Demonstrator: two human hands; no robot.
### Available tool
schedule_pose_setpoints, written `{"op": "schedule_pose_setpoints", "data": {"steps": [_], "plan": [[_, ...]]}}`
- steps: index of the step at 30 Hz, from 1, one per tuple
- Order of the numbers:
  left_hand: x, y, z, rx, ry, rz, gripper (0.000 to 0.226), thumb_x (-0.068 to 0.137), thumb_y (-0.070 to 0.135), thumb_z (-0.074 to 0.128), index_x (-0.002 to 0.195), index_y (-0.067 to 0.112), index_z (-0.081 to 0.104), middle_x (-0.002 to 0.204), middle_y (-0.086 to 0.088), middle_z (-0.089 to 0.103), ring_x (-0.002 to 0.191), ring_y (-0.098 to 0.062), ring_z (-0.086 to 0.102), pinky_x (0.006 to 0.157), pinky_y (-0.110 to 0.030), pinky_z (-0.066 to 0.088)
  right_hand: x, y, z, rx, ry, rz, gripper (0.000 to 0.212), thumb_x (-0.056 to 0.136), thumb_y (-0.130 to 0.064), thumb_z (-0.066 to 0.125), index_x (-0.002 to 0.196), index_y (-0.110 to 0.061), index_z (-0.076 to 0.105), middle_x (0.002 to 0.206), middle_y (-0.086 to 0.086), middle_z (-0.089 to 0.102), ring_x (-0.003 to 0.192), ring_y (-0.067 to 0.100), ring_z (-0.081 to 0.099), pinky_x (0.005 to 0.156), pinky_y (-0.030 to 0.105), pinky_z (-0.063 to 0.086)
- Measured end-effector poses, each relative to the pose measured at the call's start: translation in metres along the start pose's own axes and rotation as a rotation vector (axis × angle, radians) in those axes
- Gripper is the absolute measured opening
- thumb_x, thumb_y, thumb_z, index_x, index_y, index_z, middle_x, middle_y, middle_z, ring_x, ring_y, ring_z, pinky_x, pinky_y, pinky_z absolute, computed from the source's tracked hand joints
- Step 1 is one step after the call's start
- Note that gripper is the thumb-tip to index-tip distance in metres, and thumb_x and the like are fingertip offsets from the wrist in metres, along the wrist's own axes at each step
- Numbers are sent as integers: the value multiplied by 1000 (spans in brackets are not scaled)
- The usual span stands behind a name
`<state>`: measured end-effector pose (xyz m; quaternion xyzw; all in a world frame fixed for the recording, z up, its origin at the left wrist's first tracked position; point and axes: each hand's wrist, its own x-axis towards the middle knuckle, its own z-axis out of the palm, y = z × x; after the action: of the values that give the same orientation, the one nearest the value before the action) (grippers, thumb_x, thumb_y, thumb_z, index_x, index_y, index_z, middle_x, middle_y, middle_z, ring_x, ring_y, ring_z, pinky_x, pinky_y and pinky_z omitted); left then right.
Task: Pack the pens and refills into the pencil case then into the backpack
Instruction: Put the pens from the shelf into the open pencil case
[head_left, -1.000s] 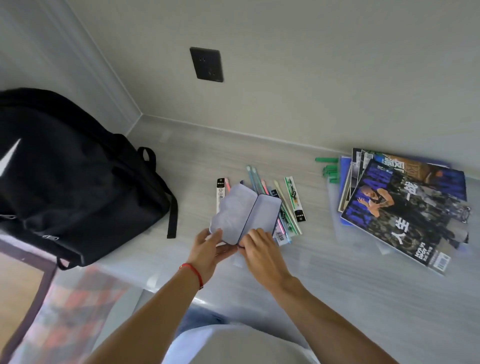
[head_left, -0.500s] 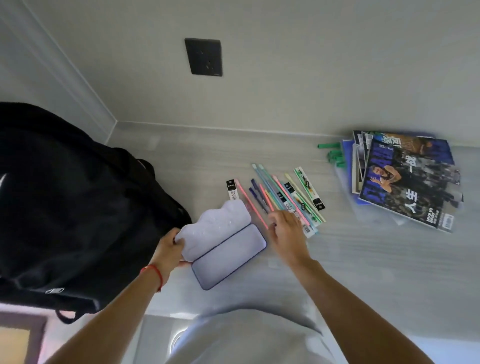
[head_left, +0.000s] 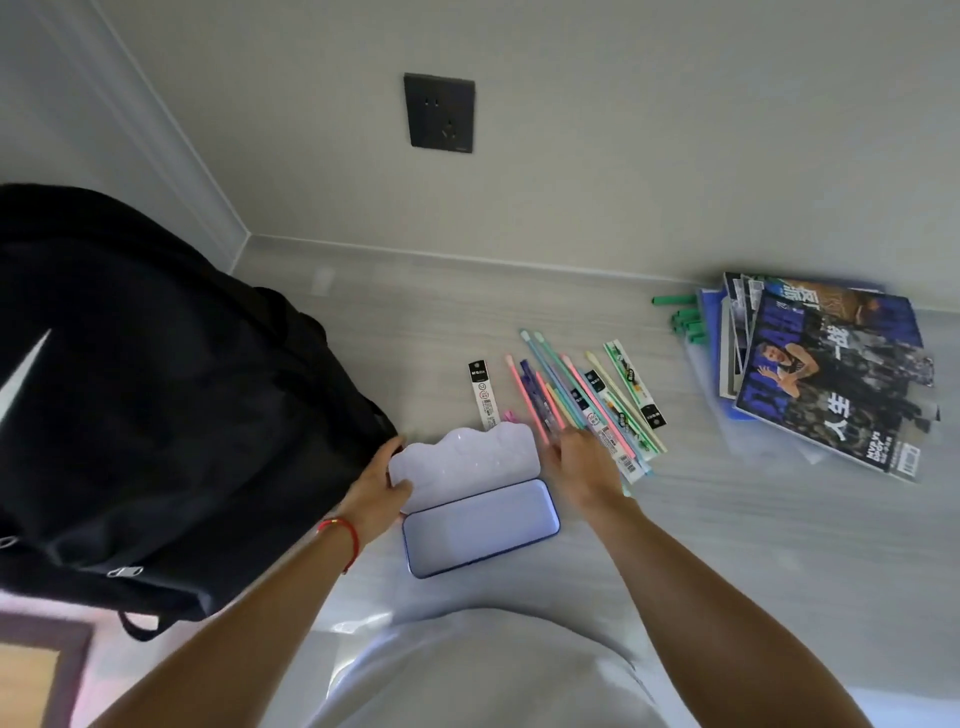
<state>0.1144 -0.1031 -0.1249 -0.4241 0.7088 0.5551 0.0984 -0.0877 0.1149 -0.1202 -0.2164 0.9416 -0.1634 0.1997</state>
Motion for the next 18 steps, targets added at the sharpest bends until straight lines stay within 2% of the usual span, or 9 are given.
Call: {"op": "schedule_pose_setpoints", "data": {"steps": [2,4,7,8,10,12,13,15,18], "plan": [[-4,3,6,49,34,-12,75,78,21,58,141,50,30,124,5,57,99,-18,64,81,-40,60,-6,14,-8,93,0,-39,29,96,-22,53,67,-18,51,77,6,58,67,26,57,52,31,41],[-5,3,13,59,70,-13,80,72,21,56,142,50,29,128,2,57,101,-23,65,83,-40,59,-14,31,-18,168,31,-62,20,96,-25,56,82,-14,63,83,5,64,74,24,61,63,35,50],[-2,5,24,71,101,3,80,72,11,50,144,42,33,128,-4,58,99,-27,64,70,-30,54,-31,52,-31,195,-17,-238,13,98,-22,59,95,-9,63,91,6,67,81,24,62,71,39,52],[-5,9,27,78,126,12,77,71,9,47,140,43,38,125,-4,61,97,-26,64,67,-28,52,-38,55,-34,159,-63,-309,13,98,-21,60,97,-9,62,94,6,67,83,25,63,73,41,52],[-15,14,31,78,208,23,58,72,7,46,117,42,54,108,-4,69,88,-27,65,63,-30,52,-49,58,-36,44,-146,-404,16,99,-26,59,98,-10,59,98,5,65,85,28,63,73,45,52],[-29,23,36,62,306,30,38,79,3,51,94,38,57,92,-5,69,80,-26,60,65,-30,49,-54,58,-36,-81,-198,-472,19,102,-30,55,100,-11,55,102,3,60,85,28,62,70,42,49],[-38,26,39,60,353,35,37,82,2,53,95,36,59,90,-4,66,81,-25,58,68,-29,47,-55,58,-35,-139,-220,-516,19,103,-29,53,101,-11,54,104,2,58,85,27,61,67,39,45],[-51,24,43,111,437,76,34,85,-1,52,110,18,65,95,-1,62,88,-24,56,78,-31,47,-56,58,-33,-221,-222,-627,13,102,-27,53,101,-14,54,105,-1,57,83,24,62,63,32,38],[-59,6,49,246,517,225,29,82,-7,53,98,12,69,93,-8,66,84,-28,61,75,-33,51,-52,53,-29,-272,-213,-725,5,99,-21,58,98,-17,56,103,-4,58,76,17,62,60,27,36]]}}
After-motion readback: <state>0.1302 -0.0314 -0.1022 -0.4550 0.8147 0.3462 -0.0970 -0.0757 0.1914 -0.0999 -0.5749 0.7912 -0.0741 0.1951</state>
